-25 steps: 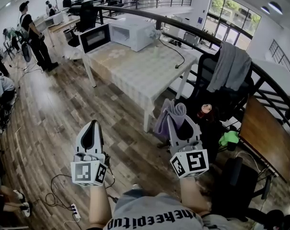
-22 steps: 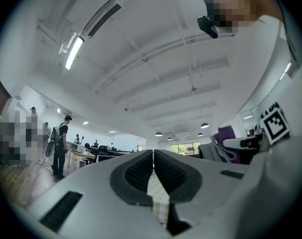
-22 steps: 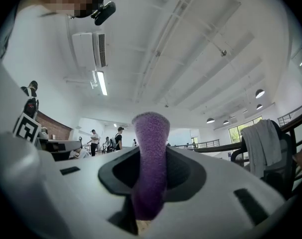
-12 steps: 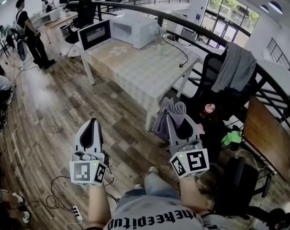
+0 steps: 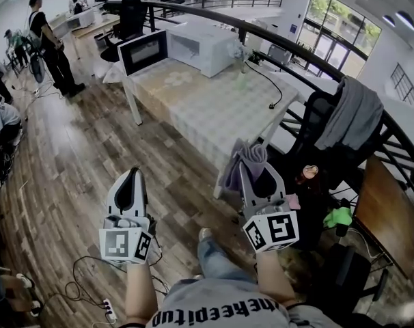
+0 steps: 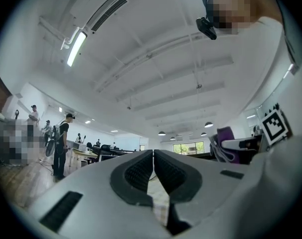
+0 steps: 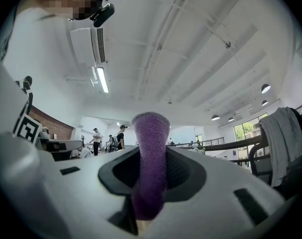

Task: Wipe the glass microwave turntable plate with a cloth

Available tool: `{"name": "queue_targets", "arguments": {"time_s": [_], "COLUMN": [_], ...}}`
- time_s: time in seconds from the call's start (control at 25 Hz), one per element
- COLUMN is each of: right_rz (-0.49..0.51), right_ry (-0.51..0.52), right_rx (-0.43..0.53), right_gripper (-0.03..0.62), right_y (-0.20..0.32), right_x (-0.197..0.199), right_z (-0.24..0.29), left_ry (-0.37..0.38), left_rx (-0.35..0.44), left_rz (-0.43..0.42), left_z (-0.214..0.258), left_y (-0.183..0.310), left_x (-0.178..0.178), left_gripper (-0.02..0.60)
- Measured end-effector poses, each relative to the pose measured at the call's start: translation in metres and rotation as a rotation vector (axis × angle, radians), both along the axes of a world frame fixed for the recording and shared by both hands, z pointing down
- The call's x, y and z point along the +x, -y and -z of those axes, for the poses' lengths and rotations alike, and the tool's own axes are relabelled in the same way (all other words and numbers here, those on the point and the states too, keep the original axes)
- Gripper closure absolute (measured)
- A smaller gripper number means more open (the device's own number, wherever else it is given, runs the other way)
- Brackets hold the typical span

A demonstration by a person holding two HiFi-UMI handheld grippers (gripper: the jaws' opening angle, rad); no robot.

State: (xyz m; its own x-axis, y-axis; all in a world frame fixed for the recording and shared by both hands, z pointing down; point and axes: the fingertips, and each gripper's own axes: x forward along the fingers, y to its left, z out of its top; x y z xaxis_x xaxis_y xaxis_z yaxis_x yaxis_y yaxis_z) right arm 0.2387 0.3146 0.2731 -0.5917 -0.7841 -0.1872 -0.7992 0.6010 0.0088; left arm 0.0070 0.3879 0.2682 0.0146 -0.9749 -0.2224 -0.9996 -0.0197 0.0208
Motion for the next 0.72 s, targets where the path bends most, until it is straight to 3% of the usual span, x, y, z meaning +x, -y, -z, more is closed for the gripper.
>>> {"name": "queue_targets", "arguments": {"time_s": [0.36,0.72], "right_rz": [0.056,0.085], "right_ry": [0.018,0.028], "right_rx": [0.01,0.017], "right_gripper": [0.482,0.483], "right_y": [0.101,0.197], "right_x": [-0.032,-0.041], "right_z": [0.015,0.023], "left_ry": [0.007,0.018], "left_rx": [0.006,0.021], "left_rz": [0.056,0.067], "left_z": [0.014,0.026], "left_y": [0.086,0.179], "left_x": [-0.027,-0.03], "left_gripper": [0.571,0.571]}}
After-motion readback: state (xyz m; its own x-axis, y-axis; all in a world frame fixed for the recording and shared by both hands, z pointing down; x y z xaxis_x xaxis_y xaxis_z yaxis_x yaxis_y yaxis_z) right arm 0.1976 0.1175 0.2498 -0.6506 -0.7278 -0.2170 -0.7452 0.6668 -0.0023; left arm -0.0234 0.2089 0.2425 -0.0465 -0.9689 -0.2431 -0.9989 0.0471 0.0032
